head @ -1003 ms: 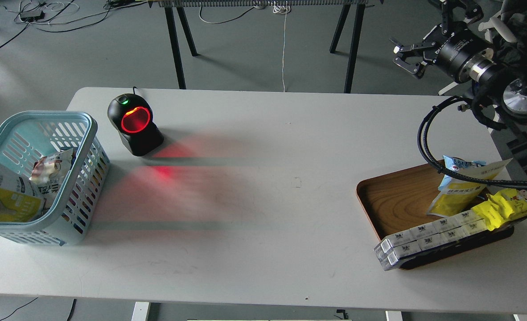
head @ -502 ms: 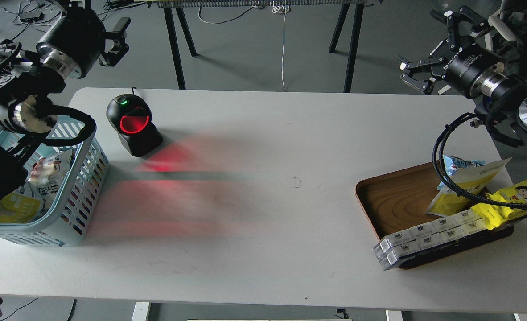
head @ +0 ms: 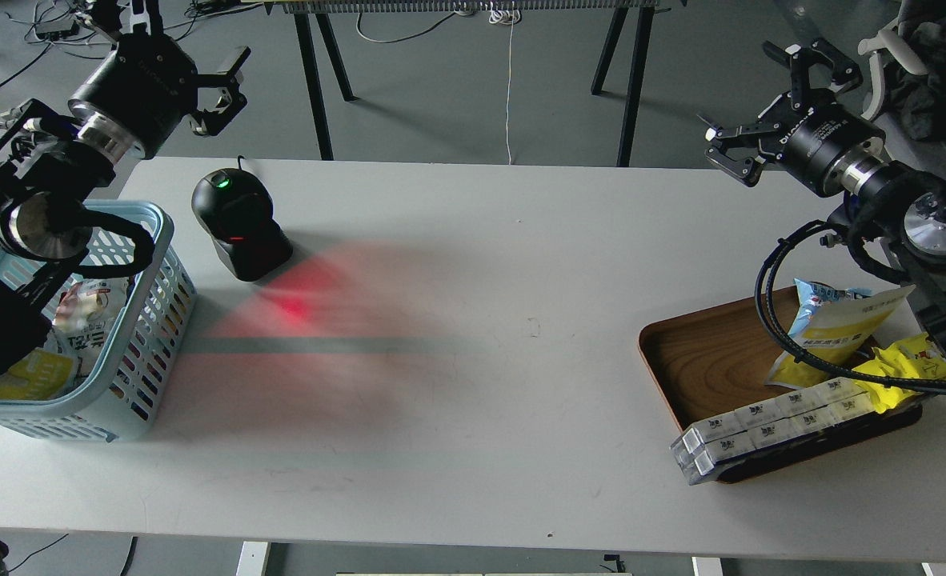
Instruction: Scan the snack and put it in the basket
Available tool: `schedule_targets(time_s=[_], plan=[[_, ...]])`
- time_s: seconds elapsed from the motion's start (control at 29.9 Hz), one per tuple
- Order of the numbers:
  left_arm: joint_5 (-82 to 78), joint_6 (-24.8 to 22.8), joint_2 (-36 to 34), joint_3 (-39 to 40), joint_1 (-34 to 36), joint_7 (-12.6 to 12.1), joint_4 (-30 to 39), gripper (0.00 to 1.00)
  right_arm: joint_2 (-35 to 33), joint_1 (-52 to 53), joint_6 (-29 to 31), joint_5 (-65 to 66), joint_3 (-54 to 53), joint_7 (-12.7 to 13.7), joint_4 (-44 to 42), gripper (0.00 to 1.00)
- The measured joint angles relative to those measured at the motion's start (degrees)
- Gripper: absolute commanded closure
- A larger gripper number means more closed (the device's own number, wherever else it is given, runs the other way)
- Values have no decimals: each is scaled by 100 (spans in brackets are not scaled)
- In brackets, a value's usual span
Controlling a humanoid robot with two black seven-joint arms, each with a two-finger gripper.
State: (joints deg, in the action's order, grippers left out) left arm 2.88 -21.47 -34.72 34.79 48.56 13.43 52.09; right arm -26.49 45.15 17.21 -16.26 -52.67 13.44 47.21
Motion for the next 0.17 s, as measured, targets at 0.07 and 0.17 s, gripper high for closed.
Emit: schedule_targets(time_s=[0.07, 0.17], plan=[[-5, 127, 3, -4, 10, -110, -15, 0, 3, -105, 7, 0, -116, -12, 1, 1], [-11, 249, 8, -4, 10, -217, -35, 0, 5, -233, 16, 1, -234, -16, 14, 1]])
